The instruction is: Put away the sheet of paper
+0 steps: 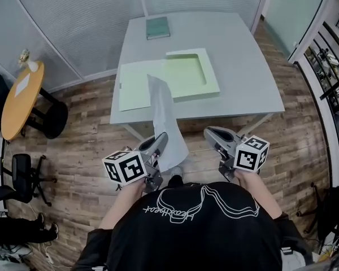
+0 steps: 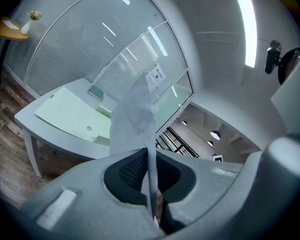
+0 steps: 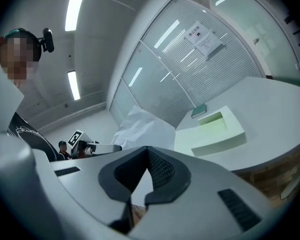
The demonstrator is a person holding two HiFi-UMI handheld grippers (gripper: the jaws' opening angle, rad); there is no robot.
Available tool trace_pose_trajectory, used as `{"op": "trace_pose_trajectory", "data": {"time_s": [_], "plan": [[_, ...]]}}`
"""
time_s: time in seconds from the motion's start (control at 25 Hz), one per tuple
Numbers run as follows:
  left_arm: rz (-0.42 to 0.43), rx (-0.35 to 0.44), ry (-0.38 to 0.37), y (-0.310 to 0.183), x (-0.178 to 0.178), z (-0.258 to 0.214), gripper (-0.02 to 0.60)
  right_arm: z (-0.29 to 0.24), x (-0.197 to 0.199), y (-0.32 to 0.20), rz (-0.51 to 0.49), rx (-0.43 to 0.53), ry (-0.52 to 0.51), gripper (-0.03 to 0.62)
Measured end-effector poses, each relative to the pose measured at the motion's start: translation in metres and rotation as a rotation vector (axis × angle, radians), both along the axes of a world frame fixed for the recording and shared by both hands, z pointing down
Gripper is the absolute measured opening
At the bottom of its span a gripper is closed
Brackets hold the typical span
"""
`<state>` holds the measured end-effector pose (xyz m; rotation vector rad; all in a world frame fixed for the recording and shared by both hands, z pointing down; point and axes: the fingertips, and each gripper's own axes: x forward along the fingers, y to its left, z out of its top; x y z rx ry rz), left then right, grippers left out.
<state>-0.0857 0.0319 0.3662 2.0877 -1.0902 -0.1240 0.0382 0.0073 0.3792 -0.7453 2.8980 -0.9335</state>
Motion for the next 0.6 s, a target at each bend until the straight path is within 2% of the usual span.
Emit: {"op": "trace_pose_trajectory", "data": {"time_s": [0.28, 0.6], "plan": [[0.041, -0.052, 0.048, -0.079, -0.051, 0.015, 0.012, 0.008, -0.044, -0.069, 0.039, -0.043, 0.032, 0.009], [0.063, -0.089, 0.079, -0.140, -0.097, 0.033, 0.012, 0.025, -0.070, -0.112, 0.089, -0.087, 0.040, 0.009]]}}
